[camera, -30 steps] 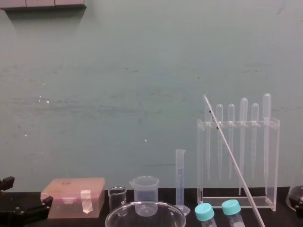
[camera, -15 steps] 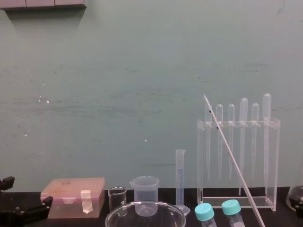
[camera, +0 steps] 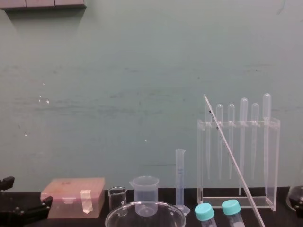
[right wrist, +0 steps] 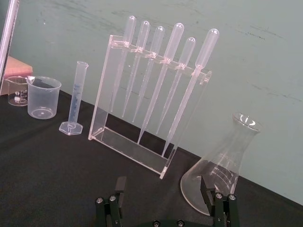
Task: Hold the thermometer with one hand and immerse one end into the beaker, then reinsert it into the test tube rack.
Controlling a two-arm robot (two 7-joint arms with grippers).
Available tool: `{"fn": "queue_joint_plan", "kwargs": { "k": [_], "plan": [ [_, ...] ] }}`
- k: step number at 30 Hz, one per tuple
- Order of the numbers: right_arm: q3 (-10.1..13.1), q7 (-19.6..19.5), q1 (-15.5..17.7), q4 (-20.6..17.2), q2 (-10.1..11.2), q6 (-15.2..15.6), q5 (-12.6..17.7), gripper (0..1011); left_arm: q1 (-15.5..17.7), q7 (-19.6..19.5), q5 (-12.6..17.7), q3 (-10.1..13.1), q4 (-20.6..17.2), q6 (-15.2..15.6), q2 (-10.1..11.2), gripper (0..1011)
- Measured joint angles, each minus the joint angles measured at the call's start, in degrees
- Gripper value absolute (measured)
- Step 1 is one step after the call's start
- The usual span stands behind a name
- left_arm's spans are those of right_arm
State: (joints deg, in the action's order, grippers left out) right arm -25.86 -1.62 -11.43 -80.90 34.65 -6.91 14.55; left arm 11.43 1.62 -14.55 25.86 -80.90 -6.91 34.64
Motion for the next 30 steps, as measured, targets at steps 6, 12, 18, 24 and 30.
{"fn": "queue_joint_plan", "kwargs": {
  "k": [6,12,18,24,30],
  "plan": [
    [0.0,0.0,0.0,0.0,0.0,0.0,0.0,1003,0.0,0.0,0.0,0.0,0.0,0.0,0.0,1008],
    [0.0,0.0,0.0,0.0,0.0,0.0,0.0,1003,0.0,0.0,0.0,0.0,0.0,0.0,0.0,1008],
    [0.0,0.0,0.0,0.0,0.0,0.0,0.0,1003,0.0,0.0,0.0,0.0,0.0,0.0,0.0,1008],
    [1.4,2.5,0.2,-1.7,1.0,1.2,0.6,1003,0.0,0.0,0.0,0.0,0.0,0.0,0.0,1008],
    [6.0,9.3,1.7,-7.1,3.0,4.7,9.4,1003,0.0,0.0,0.0,0.0,0.0,0.0,0.0,1008]
  ]
}}
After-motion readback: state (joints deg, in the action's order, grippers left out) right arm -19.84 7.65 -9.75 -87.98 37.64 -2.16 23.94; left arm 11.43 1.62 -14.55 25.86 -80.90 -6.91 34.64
